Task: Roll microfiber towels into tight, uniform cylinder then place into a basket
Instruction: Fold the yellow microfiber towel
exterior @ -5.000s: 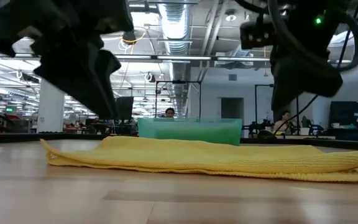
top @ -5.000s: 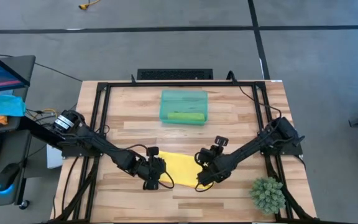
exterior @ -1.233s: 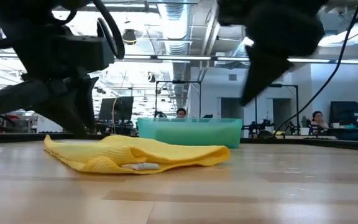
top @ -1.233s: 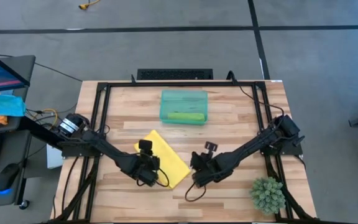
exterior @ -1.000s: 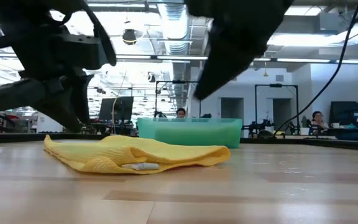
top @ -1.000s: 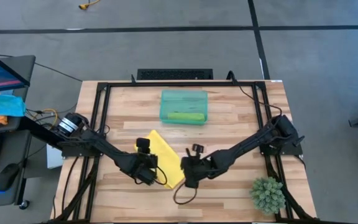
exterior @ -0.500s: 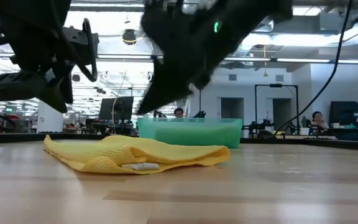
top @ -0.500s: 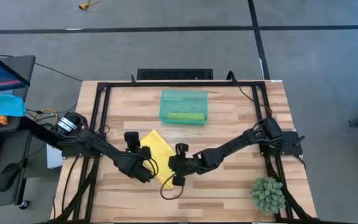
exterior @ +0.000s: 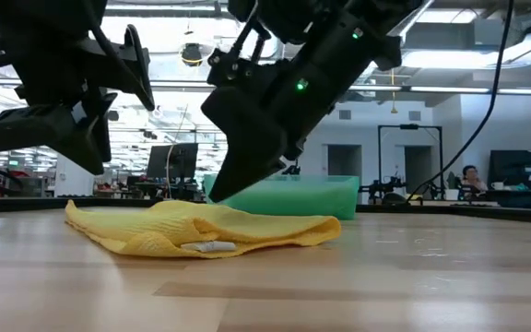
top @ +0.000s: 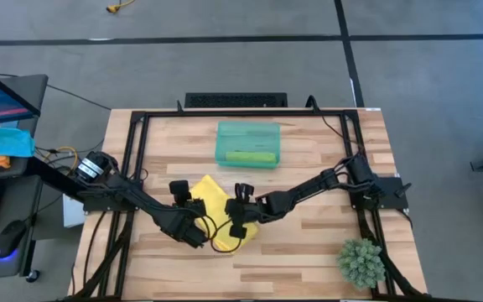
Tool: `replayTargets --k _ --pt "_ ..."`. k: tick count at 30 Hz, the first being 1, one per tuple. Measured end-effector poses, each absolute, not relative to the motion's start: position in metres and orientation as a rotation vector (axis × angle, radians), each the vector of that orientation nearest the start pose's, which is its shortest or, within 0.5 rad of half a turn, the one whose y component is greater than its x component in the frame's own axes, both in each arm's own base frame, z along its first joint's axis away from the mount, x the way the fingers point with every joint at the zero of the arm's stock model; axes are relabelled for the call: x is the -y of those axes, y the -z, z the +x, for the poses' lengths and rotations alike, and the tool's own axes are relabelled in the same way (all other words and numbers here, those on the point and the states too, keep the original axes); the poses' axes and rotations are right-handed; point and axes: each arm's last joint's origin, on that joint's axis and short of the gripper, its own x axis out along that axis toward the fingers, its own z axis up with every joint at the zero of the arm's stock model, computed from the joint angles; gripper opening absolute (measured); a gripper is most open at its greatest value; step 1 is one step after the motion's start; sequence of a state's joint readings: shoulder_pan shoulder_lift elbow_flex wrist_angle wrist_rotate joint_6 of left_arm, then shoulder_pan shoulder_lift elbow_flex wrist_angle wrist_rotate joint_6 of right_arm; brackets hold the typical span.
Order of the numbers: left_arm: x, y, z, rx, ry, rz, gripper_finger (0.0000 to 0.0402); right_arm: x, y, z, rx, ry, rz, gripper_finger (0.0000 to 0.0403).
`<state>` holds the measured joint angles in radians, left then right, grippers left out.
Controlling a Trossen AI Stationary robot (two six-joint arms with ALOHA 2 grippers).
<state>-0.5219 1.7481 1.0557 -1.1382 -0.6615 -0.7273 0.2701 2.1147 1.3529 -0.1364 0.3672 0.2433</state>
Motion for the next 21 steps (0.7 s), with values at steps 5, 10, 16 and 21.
replayTargets --k 5,10,16,21 --pt "0.121 -0.165 0.243 -1.318 -0.596 0.433 0.0116 -0.101 -0.112 0.419 -0.922 0.208 -0.047 0.0053" --pt "0.121 -0.165 0.243 -1.321 -0.591 0.439 0.0116 -0.1 -0.111 0.415 -0.961 0.252 0.012 0.0053" --pt "0.121 -0.165 0.243 -1.327 -0.58 0.453 0.0116 -0.108 -0.114 0.411 -0.954 0.342 0.198 0.0053" --pt "0.121 -0.165 0.243 -1.329 -0.581 0.456 0.0116 -0.128 -0.118 0.404 -0.99 0.425 0.386 0.0053"
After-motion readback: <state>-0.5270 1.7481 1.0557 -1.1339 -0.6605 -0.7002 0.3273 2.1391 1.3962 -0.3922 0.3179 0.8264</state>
